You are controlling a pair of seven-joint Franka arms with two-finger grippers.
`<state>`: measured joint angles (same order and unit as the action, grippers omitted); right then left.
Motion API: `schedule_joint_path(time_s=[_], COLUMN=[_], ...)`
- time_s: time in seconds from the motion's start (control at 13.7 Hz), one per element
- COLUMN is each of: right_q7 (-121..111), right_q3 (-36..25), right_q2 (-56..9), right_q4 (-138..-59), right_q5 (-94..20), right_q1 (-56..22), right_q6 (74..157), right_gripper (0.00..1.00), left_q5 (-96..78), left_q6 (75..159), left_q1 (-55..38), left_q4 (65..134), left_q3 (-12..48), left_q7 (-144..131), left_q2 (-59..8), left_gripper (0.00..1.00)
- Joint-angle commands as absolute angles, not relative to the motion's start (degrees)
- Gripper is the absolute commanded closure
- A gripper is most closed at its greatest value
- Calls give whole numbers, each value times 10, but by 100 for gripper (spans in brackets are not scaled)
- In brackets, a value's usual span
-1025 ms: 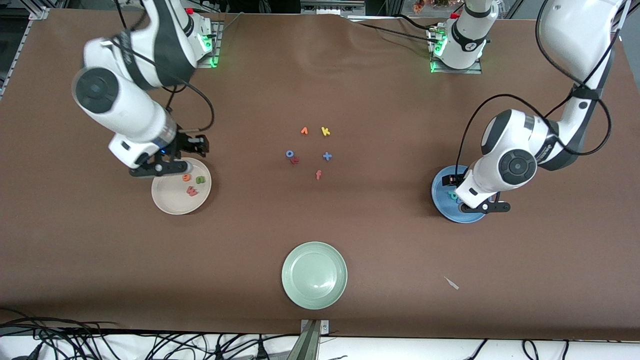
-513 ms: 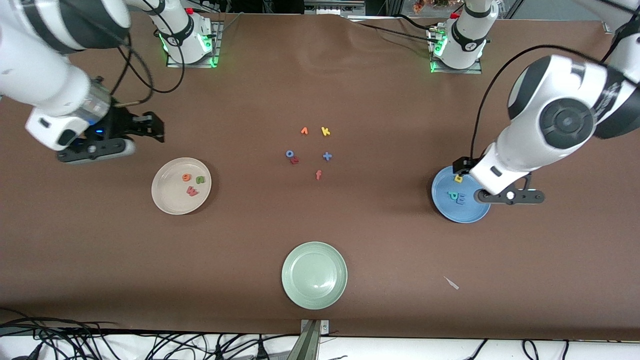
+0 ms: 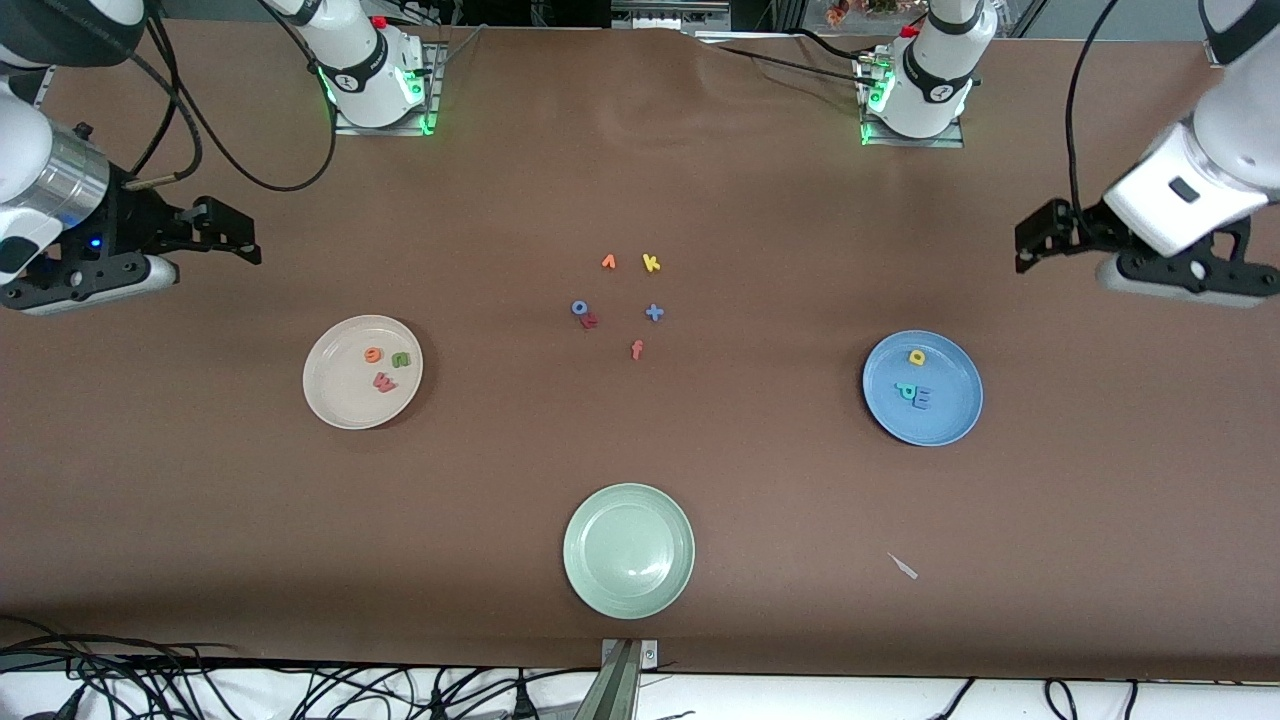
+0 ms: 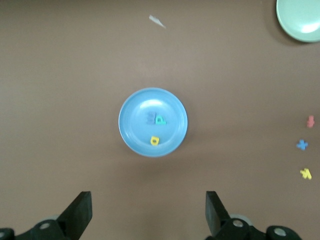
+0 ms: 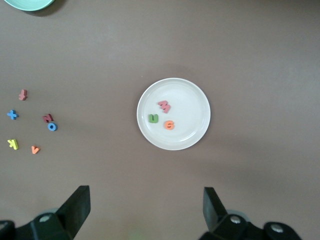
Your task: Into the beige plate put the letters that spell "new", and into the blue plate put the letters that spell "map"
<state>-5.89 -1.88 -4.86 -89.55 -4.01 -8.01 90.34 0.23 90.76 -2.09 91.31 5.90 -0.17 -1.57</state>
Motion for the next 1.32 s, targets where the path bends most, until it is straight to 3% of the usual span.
schedule_joint_path(time_s=[0.0,1.25], right_q7=[-40,-43], right_q3=[-3,-9], right_q2=[-40,-52], right_q4=[-890,-876], right_q5=[-33,10], right_q1=[-66,-67], right_q6=[889,882], right_gripper=[0,0], left_q5=[-7,16], left_q6=[921,904], left_q1=[-37,-1], left_q4=[968,932], left_q3=[44,56], left_q7=[17,18], left_q2=[20,-4], left_gripper=[0,0])
